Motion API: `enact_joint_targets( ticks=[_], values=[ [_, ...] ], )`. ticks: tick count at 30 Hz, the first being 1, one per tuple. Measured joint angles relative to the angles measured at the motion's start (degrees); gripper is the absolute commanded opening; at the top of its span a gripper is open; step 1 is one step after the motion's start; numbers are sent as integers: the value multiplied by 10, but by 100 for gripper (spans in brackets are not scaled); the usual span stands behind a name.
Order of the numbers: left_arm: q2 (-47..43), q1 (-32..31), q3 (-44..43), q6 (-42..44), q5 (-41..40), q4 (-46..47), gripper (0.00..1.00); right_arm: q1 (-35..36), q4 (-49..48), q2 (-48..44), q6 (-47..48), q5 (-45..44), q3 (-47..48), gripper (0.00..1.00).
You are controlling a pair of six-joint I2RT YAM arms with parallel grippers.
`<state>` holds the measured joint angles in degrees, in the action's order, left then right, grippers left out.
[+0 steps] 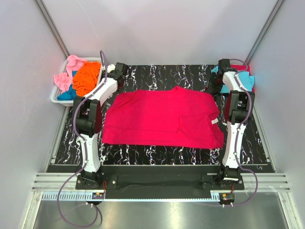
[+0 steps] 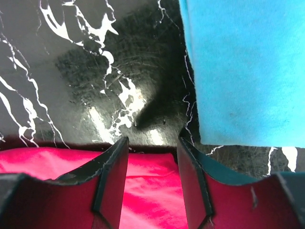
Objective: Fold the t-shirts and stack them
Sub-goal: Fold the tshirt
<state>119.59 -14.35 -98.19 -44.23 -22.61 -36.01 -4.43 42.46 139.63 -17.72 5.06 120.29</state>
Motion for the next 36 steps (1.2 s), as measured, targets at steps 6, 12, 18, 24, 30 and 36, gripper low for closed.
enact_joint_targets(
  ticks=[6, 12, 18, 24, 30, 36],
  values=[
    [-34, 0, 11, 4, -9, -3, 0, -1, 5, 0, 0, 17, -4, 31],
    [-60, 0, 17, 8, -14, -4, 1, -3, 0, -5, -6, 37, -21, 10],
    [-70, 0, 27, 9, -15, -5, 1, -5, -1, -28, -9, 40, -59, 0],
    [-83, 0, 50, 9, -14, -9, 1, -5, 11, -64, -9, 34, -102, 0],
    [-119, 0, 85, 9, -14, -12, 1, -5, 20, -127, -9, 30, -123, 0],
    [-160, 0, 129, 9, -14, -16, 1, -5, 17, -193, -12, 37, -137, 0]
  ],
)
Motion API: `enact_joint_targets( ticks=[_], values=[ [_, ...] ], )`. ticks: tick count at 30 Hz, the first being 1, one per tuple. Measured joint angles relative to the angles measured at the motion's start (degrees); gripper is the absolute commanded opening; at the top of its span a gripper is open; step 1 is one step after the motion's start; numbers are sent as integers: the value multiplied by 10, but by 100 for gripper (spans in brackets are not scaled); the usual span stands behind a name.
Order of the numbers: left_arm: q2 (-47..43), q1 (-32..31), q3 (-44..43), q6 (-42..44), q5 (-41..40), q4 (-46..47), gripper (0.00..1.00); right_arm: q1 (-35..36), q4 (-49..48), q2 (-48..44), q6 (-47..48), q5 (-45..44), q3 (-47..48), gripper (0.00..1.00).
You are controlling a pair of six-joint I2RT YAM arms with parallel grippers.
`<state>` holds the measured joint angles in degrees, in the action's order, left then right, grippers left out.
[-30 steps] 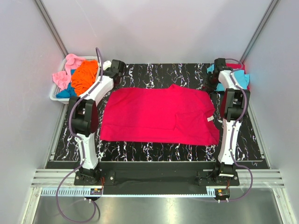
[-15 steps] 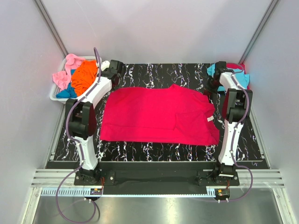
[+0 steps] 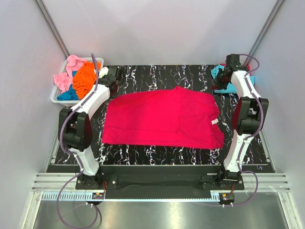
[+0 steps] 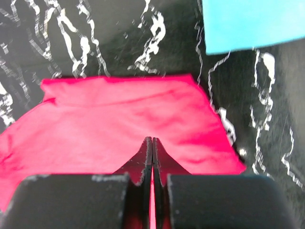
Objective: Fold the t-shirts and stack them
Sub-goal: Fold the tshirt
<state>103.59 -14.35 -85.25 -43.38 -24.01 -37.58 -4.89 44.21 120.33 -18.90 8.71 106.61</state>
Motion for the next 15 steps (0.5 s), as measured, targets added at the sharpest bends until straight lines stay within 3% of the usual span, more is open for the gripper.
enact_joint_targets(
  ticks=[8, 11, 12, 15],
  values=[
    [-58, 0, 60, 0, 1, 0, 1, 2, -17, -105, -15, 20, -141, 0],
    [-71, -3, 76, -1, 2, 0, 1, 3, -19, -122, -21, 26, -180, 18],
    [-73, -3, 82, -1, 2, 0, 1, 3, -22, -123, -23, 29, -186, 32],
    [-76, -6, 99, -2, 3, 0, 1, 4, -31, -123, -25, 33, -200, 41]
  ],
)
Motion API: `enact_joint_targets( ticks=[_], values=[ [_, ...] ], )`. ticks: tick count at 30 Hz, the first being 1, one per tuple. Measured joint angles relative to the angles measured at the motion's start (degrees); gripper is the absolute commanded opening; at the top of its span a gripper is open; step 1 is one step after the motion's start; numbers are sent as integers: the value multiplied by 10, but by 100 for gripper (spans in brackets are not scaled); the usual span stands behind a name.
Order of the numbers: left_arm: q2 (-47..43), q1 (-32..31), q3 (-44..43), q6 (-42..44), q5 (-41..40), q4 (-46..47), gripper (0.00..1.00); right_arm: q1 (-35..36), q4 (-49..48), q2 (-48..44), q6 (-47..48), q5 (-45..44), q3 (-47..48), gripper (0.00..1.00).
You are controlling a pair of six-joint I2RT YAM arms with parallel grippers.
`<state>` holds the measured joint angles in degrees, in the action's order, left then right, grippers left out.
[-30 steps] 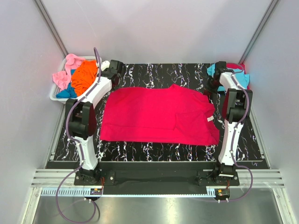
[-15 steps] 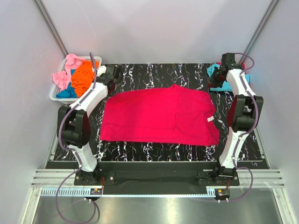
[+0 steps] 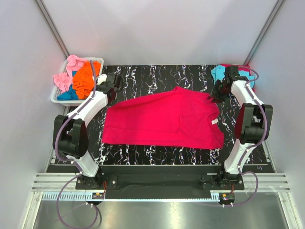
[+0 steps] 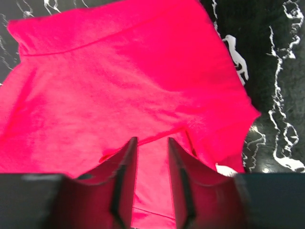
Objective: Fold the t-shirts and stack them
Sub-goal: Fold the tshirt
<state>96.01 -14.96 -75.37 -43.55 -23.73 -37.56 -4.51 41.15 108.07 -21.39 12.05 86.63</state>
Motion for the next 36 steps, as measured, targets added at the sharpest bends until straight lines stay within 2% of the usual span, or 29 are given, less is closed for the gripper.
enact_joint_targets(
  ticks=[10, 23, 36],
  values=[
    [-27, -5, 71, -16, 10, 1, 1, 0, -24, 59, -9, 10, 43, 43],
    [-33, -9, 117, -26, 13, 4, 1, 0, -33, 242, 19, -19, 233, 46],
    [-33, -9, 118, -26, 19, 11, 2, -5, -32, 280, 52, -18, 277, 45]
  ],
)
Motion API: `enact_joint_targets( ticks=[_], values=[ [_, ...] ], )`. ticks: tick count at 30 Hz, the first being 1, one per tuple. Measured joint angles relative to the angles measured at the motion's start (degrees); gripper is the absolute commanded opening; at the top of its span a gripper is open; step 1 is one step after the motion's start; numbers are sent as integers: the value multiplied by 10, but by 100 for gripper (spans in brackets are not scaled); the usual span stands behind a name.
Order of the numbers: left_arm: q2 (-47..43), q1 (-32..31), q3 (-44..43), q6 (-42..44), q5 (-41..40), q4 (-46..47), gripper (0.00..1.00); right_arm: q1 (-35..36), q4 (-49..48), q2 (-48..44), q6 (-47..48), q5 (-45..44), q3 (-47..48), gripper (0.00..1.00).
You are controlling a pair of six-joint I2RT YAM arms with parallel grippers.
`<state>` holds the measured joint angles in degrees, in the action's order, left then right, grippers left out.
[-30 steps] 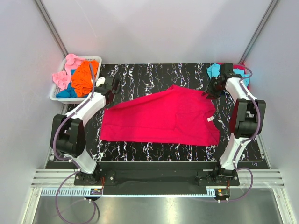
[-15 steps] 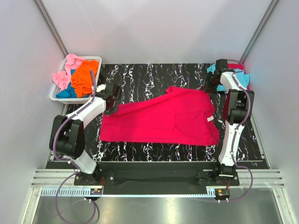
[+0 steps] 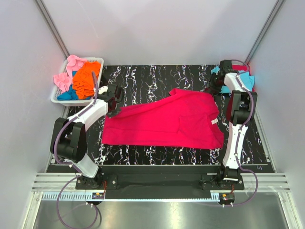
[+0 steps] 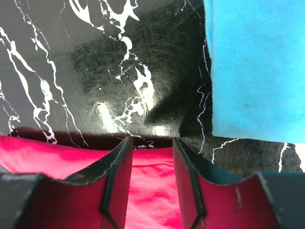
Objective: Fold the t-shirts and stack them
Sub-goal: Fold the tshirt
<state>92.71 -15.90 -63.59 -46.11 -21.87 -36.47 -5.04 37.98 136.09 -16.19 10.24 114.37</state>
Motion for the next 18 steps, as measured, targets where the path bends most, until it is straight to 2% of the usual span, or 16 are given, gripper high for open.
enact_joint_targets(
  ticks=[5, 11, 13, 15, 16, 18],
  values=[
    [0, 0, 0, 0, 3, 1, 2, -2, 0, 2, 0, 32, 0, 40],
    [0, 0, 0, 0, 4, 1, 2, -2, 0, 2, -1, 88, -17, 39],
    [0, 0, 1, 0, 4, 2, 2, -2, 3, 1, -1, 101, -26, 28],
    [0, 0, 4, 0, 4, 2, 2, -2, 8, -3, 0, 106, -31, 5],
    [0, -1, 4, 0, 4, 1, 2, -2, 11, -4, 0, 109, -34, 0],
    [0, -2, 4, 0, 4, 2, 2, -2, 17, -10, -3, 110, -43, 0]
  ],
)
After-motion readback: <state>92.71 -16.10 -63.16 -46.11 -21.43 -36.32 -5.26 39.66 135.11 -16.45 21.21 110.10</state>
